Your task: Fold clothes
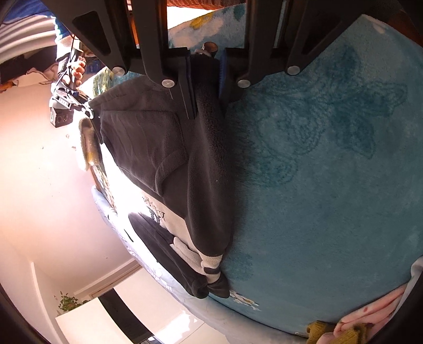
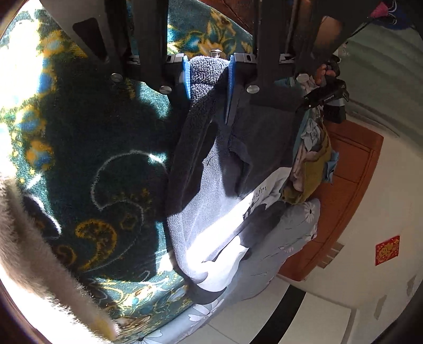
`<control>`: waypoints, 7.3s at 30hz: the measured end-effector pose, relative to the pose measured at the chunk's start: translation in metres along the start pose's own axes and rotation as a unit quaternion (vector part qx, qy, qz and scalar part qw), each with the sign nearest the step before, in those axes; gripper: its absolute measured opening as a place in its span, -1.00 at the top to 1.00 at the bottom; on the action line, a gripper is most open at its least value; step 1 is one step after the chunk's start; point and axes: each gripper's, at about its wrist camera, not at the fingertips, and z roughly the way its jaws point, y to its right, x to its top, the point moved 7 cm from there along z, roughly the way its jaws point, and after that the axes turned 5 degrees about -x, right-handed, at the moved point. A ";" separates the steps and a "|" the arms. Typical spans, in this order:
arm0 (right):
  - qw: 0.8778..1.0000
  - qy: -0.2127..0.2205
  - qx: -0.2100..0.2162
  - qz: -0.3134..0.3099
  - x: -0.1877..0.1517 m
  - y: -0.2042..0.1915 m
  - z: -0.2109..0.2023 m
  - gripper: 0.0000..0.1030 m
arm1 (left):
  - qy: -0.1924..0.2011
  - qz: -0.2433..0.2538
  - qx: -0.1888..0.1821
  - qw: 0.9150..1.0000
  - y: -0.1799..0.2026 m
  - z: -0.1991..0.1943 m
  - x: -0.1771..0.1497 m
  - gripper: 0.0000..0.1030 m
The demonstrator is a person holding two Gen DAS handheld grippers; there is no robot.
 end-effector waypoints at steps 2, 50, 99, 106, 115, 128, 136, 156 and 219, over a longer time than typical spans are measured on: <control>0.998 0.014 0.052 0.013 0.008 -0.007 -0.008 0.60 | 0.010 -0.011 -0.046 0.999 0.009 -0.007 0.009 0.75; 0.990 0.094 -0.004 0.109 0.310 0.005 0.055 -0.05 | 0.028 -0.052 0.047 0.997 -0.037 0.071 0.309 -0.38; 0.989 0.056 -0.124 0.066 0.380 0.038 0.156 0.75 | 0.048 -0.038 0.073 0.995 -0.046 0.134 0.365 0.68; 0.984 0.115 -0.126 0.042 0.369 0.003 0.098 0.00 | 0.078 -0.036 0.070 0.994 -0.013 0.076 0.319 0.07; 0.981 0.152 -0.097 0.070 0.233 0.000 0.037 -0.28 | 0.129 -0.117 0.047 0.984 -0.017 0.039 0.193 -0.07; 0.962 0.188 0.014 0.196 0.204 0.011 0.082 -0.63 | 0.163 -0.233 -0.029 0.958 -0.020 0.093 0.199 -0.39; 0.954 0.228 0.014 0.196 0.226 0.004 0.092 -0.72 | 0.179 -0.243 -0.036 0.953 -0.030 0.106 0.214 -0.40; 0.961 0.215 0.037 0.167 0.177 -0.023 0.041 0.37 | 0.152 -0.197 0.025 0.968 0.003 0.042 0.148 0.40; 1.000 0.013 0.028 -0.007 0.089 -0.039 0.072 -0.39 | -0.086 0.020 -0.035 0.996 -0.026 0.019 0.103 -0.10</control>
